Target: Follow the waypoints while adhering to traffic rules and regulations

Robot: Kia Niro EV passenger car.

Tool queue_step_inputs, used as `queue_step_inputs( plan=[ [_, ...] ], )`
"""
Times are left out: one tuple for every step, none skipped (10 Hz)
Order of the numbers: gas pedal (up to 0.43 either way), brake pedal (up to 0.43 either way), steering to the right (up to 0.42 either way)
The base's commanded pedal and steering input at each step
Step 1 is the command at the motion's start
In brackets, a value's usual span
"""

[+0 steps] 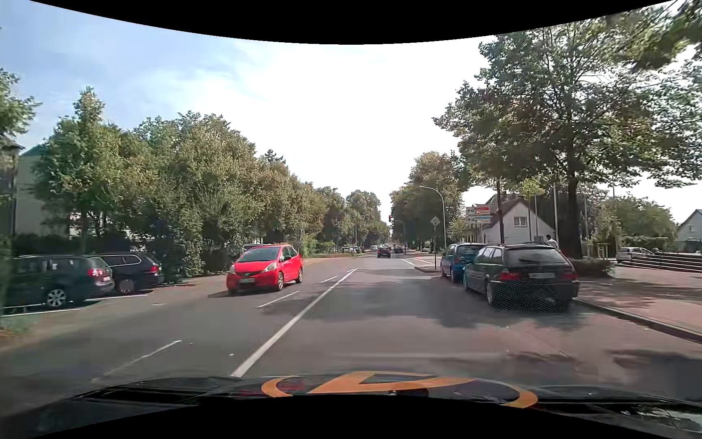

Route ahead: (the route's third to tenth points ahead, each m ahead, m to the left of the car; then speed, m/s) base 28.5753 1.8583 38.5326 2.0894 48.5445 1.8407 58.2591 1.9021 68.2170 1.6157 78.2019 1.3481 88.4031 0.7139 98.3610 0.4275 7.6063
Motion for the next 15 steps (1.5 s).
queue_step_inputs(
  plan=[
    [0.039,0.0,-0.007],
    [0.039,0.0,-0.005],
    [0.039,0.0,-0.004],
    [0.047,0.0,-0.001],
    [0.047,0.0,0.001],
    [0.047,0.0,0.002],
    [0.047,0.0,0.002],
    [0.047,0.0,0.003],
    [0.047,0.0,0.003],
    [0.047,0.0,0.004],
    [0.047,0.0,0.005],
    [0.039,0.0,0.006],
    [0.008,0.0,0.005],
    [0.0,0.0,0.006],
    [0.0,0.0,0.006]
  ],
)
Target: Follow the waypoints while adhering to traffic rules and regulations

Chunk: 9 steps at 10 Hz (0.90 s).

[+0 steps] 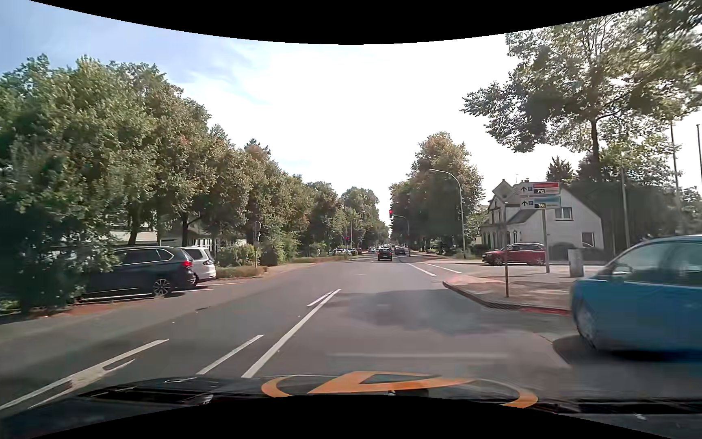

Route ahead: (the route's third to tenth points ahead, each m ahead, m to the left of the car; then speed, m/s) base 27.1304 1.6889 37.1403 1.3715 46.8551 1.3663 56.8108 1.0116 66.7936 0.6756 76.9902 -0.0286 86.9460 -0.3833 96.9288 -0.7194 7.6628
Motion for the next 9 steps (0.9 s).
queue_step_inputs(
  plan=[
    [0.039,0.0,0.007],
    [0.059,0.0,0.008],
    [0.059,0.0,0.007],
    [0.047,0.0,0.008],
    [0.0,0.0,0.008],
    [0.0,0.0,0.009],
    [0.0,0.0,0.011],
    [0.0,0.0,0.012],
    [0.028,0.0,0.012]
  ],
)
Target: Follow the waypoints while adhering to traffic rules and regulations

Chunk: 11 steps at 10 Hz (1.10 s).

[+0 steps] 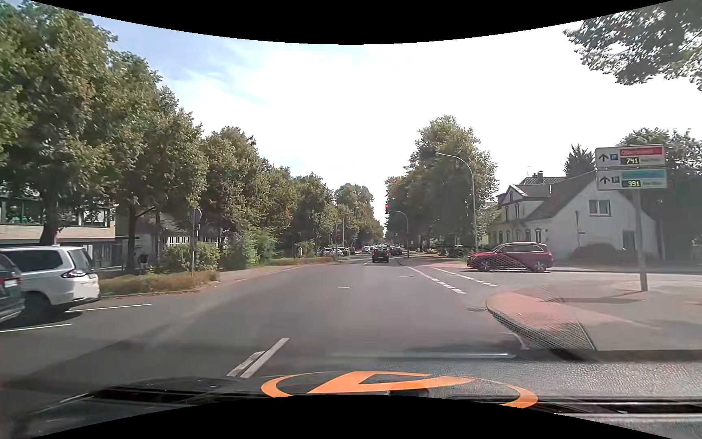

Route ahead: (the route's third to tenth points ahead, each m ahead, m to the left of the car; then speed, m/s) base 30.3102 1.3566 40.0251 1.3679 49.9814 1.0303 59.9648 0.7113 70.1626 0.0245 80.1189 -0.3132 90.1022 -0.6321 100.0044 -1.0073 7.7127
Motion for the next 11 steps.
queue_step_inputs(
  plan=[
    [0.11,0.0,0.011],
    [0.11,0.0,0.008],
    [0.11,0.0,0.008],
    [0.087,0.0,0.007],
    [0.0,0.0,0.005],
    [0.0,0.0,0.0],
    [0.0,0.0,-0.004],
    [0.0,0.0,-0.004],
    [0.0,0.0,-0.004],
    [0.0,0.0,-0.004],
    [0.0,0.0,-0.004]
  ],
)
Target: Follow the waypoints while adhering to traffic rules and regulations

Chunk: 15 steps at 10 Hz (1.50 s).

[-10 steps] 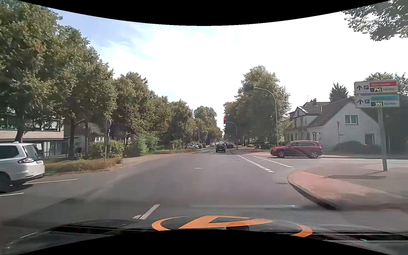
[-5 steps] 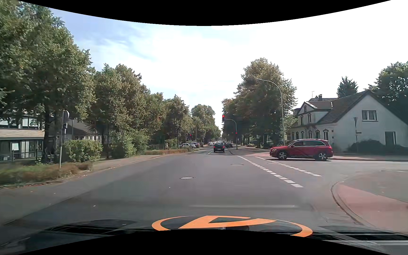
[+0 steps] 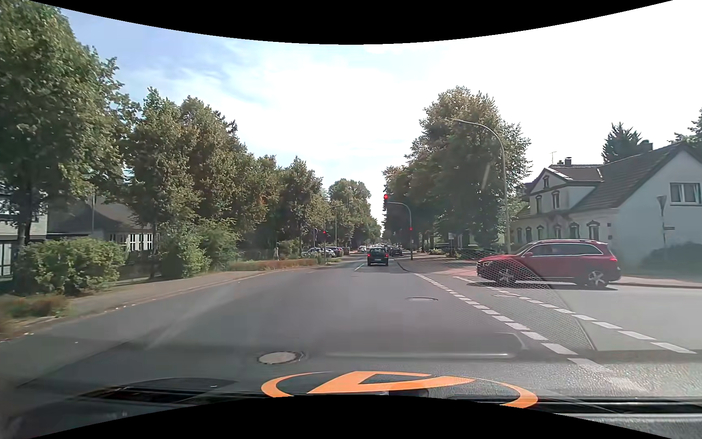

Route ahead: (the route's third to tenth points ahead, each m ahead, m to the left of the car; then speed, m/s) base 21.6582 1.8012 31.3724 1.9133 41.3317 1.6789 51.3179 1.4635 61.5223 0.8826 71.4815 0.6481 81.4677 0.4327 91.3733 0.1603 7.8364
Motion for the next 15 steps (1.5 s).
queue_step_inputs(
  plan=[
    [0.0,0.012,-0.004],
    [0.0,0.037,-0.004],
    [0.0,0.085,-0.004],
    [0.0,0.116,-0.004],
    [0.0,0.116,-0.004],
    [0.0,0.116,-0.004],
    [0.0,0.116,-0.002],
    [0.0,0.116,-0.002],
    [0.0,0.116,0.0],
    [0.0,0.116,0.0],
    [0.0,0.116,0.001],
    [0.0,0.116,0.003],
    [0.0,0.122,0.004],
    [0.0,0.14,0.008],
    [0.0,0.171,0.009]
  ],
)
